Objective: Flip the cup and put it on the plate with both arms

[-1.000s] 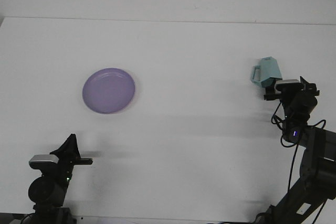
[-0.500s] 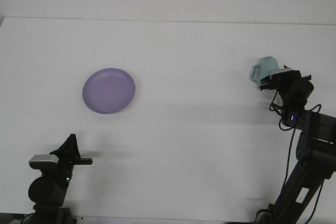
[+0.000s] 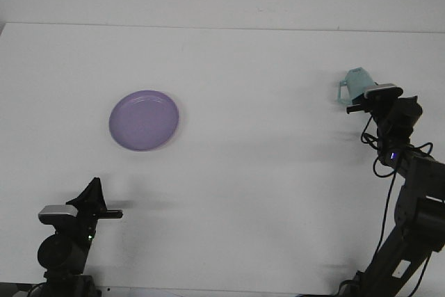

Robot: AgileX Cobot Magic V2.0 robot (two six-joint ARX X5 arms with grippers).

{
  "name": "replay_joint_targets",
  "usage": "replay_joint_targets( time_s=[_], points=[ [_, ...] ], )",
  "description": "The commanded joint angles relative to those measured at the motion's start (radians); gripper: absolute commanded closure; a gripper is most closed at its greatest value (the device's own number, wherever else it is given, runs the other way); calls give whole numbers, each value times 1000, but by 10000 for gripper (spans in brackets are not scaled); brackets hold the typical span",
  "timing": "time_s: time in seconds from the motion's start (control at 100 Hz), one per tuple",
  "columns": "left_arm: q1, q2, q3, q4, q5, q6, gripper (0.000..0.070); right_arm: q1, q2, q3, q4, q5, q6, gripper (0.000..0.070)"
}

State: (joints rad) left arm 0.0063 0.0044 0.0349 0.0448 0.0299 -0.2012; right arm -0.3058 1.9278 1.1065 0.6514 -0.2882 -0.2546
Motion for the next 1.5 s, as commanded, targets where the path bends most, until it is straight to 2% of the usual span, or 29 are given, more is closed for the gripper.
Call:
replay_joint_targets(
  time_s=[0.0,0.2,0.43,0.55,0.64,0.81,1.04,1.21,1.42,1.49],
  points=[
    [0,-1,-1,12,4,-2,687,11,-73,23,-68,-5,93,698],
    [0,-1,38,13,4,-2,688,76,-341,23,-430,0,208,698],
    [0,-1,76,27,4,-2,688,212,-644,23,-818,24,274,698],
    [0,-1,76,71,4,-2,688,303,-755,23,-1013,37,347,698],
    [0,-1,77,87,4,-2,688,376,-796,34,-1186,37,353,698],
    [0,-1,77,90,4,-2,688,540,-783,63,-1450,37,350,698],
    [0,0,77,88,4,-2,688,783,-669,94,-1590,44,343,698],
    [0,0,77,83,4,-2,688,908,-520,146,-1657,110,340,698],
    [0,0,77,82,4,-2,688,980,-328,281,-1778,238,283,698],
    [0,0,77,82,4,-2,688,990,-275,320,-1807,261,268,698]
  ],
)
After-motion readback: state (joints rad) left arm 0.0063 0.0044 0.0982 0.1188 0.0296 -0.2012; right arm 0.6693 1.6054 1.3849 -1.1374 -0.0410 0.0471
